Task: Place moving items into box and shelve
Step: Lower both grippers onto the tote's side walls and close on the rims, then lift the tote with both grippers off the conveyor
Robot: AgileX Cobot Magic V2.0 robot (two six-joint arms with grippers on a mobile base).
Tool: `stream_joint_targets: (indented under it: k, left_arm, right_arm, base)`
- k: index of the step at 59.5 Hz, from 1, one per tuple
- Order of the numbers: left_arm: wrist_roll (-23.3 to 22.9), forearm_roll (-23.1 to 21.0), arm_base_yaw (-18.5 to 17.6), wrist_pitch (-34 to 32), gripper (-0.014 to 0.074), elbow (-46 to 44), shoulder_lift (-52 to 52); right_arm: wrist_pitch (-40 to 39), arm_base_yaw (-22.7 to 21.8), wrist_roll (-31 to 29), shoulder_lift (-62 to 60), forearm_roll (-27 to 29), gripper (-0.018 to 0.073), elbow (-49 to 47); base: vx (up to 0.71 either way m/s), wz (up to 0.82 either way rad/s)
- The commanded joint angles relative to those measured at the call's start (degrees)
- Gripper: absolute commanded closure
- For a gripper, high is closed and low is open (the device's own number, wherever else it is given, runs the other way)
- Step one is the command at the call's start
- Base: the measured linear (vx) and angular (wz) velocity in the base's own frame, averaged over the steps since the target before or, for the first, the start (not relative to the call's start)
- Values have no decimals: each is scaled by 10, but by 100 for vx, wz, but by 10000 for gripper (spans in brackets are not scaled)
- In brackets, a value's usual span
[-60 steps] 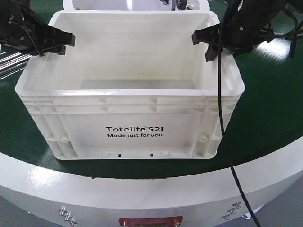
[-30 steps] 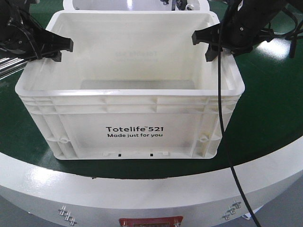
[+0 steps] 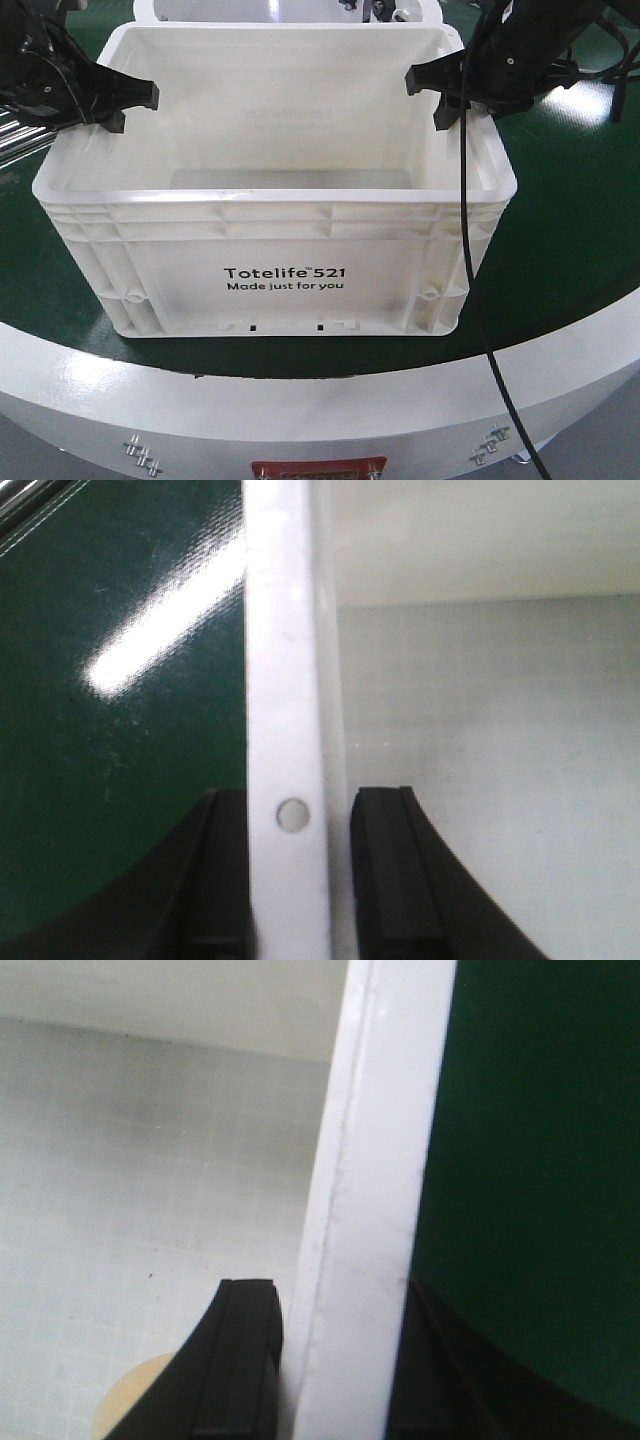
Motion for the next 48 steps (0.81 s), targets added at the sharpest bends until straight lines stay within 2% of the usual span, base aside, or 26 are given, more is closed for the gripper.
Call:
stream_joint_targets:
  k: [1, 21, 31, 48]
  left_arm:
    - [4, 15, 0, -10, 622, -14, -12]
    - [4, 15, 0, -60, 619, -15, -16]
    - [9, 9, 0, -61, 615, -32, -16]
    - [62, -77, 0, -61, 613, -96, -16]
  right_arm:
    - [-13, -2, -15, -28, 4, 575, -17]
    - [-34, -2, -15, -29, 4, 575, -17]
    - [-51, -2, -15, -48, 5, 575, -18]
    - [-61, -2, -18, -85, 7, 575, -18]
  base:
    - [0, 0]
    - [0, 0]
    - [0, 0]
    - [0, 0]
